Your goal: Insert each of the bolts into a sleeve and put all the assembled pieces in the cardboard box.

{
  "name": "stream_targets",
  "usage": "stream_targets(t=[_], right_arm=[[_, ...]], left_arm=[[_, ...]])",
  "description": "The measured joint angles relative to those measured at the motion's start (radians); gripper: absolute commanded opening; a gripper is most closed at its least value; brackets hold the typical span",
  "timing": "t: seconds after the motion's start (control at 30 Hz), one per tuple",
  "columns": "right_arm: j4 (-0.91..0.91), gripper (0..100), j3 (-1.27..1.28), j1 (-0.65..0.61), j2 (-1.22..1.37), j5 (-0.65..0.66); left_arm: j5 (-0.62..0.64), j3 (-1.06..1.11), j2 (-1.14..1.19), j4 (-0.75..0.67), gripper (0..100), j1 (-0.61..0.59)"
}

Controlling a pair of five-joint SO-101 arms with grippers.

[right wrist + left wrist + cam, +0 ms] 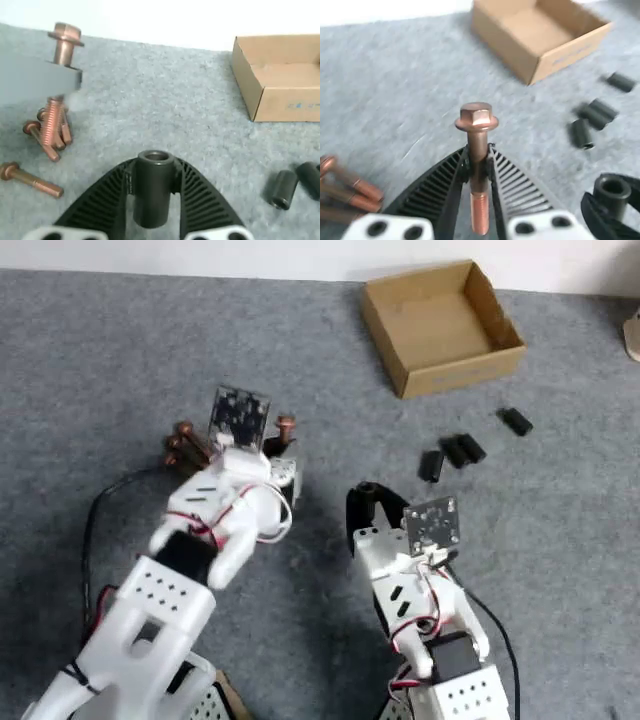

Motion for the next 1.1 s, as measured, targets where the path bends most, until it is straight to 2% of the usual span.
stream_targets(t=[0.2,0.33,0.47,0.57,0.73,0.87,1.1], right_arm=[[0.026,0.5,0.0,-0.069,-0.008,-0.006],[0.029,0.5,0.0,-0.083,-0.008,-0.006],[0.029,0.5,0.0,-0.084,-0.008,-0.006],[0.029,0.5,0.0,-0.084,-0.008,-0.006],[0.029,0.5,0.0,-0.084,-0.008,-0.006],[0.029,0.5,0.0,-0.084,-0.008,-0.006],[0.029,0.5,0.0,-0.157,-0.008,-0.006]], left_arm=[[0.0,0.209,-0.06,-0.41,1,0.071],[0.0,0.232,-0.098,-0.542,1,0.087],[0.009,0.238,-0.15,-0.562,1,0.089],[0.12,0.239,-0.209,-0.559,1,0.095],[0.295,0.241,-0.313,-0.399,1,0.1],[0.316,0.241,-0.367,-0.318,1,0.15],[0.324,0.244,-0.381,-0.307,1,0.178]])
